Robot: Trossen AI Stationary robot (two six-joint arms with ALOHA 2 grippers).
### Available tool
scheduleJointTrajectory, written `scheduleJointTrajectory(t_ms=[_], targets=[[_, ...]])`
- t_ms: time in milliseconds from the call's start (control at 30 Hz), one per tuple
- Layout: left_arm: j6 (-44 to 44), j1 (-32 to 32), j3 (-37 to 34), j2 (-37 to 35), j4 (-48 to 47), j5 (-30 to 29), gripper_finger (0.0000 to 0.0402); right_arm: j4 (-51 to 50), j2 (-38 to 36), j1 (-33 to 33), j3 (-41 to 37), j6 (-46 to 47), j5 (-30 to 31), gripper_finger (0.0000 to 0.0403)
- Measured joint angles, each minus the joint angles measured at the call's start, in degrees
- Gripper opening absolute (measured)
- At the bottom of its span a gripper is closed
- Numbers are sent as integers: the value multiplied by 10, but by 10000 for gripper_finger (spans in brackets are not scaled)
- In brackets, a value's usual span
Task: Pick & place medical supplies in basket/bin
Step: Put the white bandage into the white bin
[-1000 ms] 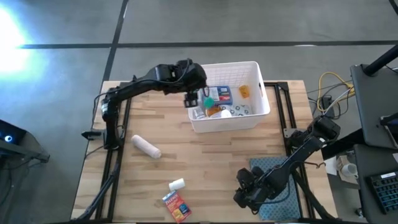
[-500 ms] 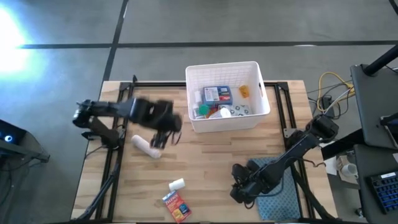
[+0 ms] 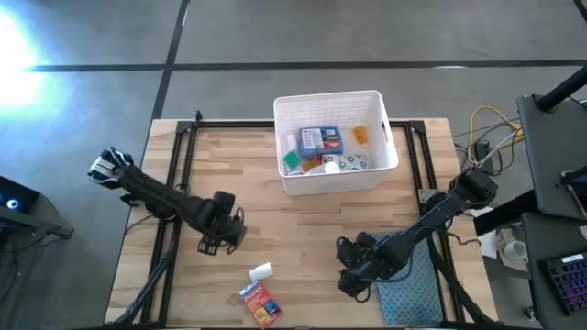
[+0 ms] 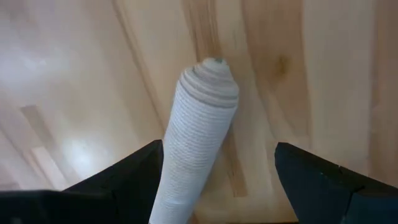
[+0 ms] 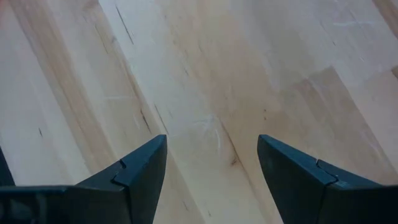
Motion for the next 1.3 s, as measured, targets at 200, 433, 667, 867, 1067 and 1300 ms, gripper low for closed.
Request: scheduleJointTrajectory(t_ms=[200,433,667,867,1067,1300], targets=[[46,2,-71,0,69,18,285,0,0,-4,0,-7,-13,240],[50,41,-149,-1,136,-6,285,-1,0,-4,0,-7,-14,240],[67,108,-152,4,152,-6,268,-1,0,-6,0,-5,-14,240],[81,163,-154,4,162,-7,207,-2,0,-7,0,-2,-14,240],[67,190,-119,4,145,-2,132,-2,0,-7,0,10,-14,240],[-62,185,117,1,42,-5,88,-4,0,-7,0,18,-12,240]])
